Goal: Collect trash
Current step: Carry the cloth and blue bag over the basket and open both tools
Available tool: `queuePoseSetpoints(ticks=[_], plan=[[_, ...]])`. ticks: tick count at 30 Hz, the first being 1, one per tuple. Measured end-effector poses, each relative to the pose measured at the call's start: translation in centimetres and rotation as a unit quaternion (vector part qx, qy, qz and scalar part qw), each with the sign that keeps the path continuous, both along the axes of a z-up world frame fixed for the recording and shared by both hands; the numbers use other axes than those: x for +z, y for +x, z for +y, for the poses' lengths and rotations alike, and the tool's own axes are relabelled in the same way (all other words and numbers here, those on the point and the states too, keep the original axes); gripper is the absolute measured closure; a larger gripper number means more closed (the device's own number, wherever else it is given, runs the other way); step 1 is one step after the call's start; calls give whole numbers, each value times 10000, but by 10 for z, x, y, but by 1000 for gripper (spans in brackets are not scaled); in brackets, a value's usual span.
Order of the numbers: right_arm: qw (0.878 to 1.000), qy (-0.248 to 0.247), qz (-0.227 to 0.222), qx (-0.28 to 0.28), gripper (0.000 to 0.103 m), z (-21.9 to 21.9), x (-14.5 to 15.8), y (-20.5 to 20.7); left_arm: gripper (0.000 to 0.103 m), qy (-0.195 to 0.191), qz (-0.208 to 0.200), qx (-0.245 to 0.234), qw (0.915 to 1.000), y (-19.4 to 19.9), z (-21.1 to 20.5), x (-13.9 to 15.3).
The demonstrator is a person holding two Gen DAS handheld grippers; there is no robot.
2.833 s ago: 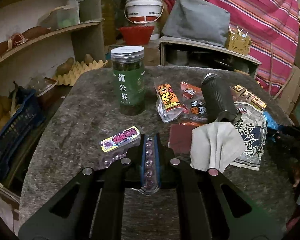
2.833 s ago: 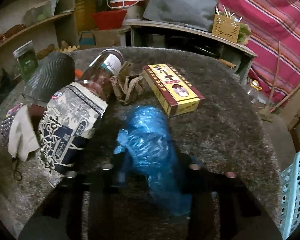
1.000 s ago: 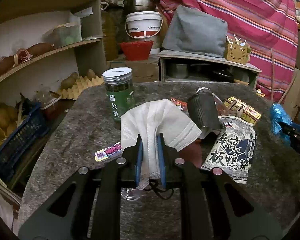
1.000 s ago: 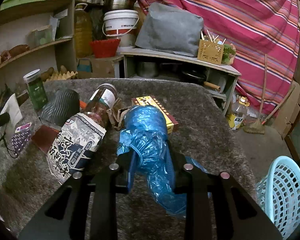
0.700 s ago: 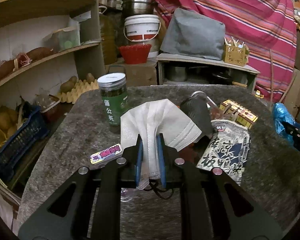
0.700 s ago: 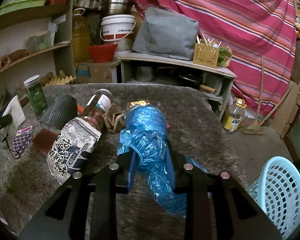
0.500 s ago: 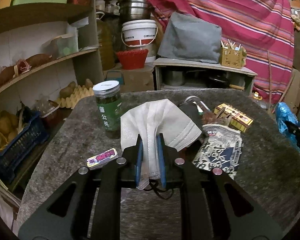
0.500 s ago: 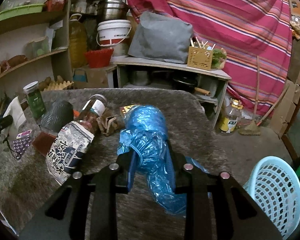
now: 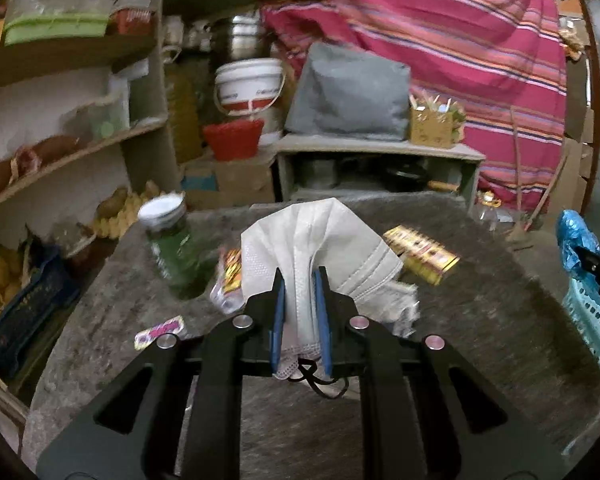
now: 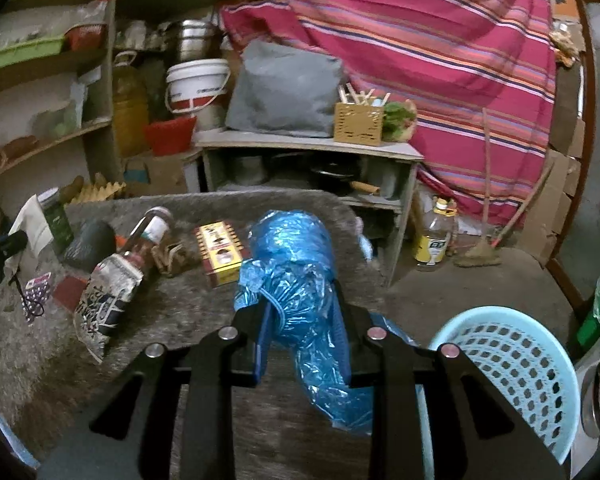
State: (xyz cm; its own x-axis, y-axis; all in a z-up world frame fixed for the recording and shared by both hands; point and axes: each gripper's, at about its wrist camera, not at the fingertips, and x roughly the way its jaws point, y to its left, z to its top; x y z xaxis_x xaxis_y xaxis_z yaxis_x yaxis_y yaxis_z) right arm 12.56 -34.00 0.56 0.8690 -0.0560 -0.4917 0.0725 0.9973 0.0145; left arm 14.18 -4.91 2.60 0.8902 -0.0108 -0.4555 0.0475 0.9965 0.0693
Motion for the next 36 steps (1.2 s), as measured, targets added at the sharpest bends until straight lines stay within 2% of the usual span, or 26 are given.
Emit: queuePoseSetpoints(ticks=[5, 8, 14, 24, 28, 31, 33, 35, 36], plan=[[9992, 173, -162, -317, 76, -46, 11, -16, 90, 43, -60, -326, 9994, 0, -40, 10], [9983, 108, -66, -568, 76, -76, 9, -21, 90, 136, -92, -572, 9982, 1, -71, 12], [9945, 228, -10, -1025, 76, -135, 5, -41, 90, -29, -15, -1191, 9929, 7, -145, 10], [9852, 547, 153, -1617, 76, -213, -12, -69, 90, -128, 313, -2286, 9729, -10, -273, -17], [9809, 721, 195, -1797, 76, -235, -19, -80, 90, -31, 487, -2657, 9628, -19, -323, -32], [9793, 764, 204, -1862, 76, -242, -22, -83, 87, -17, 711, -2944, 9530, -21, -348, -40], [9784, 779, 223, -1901, 76, -247, -24, -86, 87, 26, 774, -3004, 9507, -22, -359, -43], [9778, 802, 232, -1922, 76, -249, -25, -88, 76, 2, 805, -3035, 9494, -23, -363, -43], [9775, 812, 237, -1934, 76, -251, -26, -89, 63, -24, 807, -3048, 9490, -24, -363, -42]])
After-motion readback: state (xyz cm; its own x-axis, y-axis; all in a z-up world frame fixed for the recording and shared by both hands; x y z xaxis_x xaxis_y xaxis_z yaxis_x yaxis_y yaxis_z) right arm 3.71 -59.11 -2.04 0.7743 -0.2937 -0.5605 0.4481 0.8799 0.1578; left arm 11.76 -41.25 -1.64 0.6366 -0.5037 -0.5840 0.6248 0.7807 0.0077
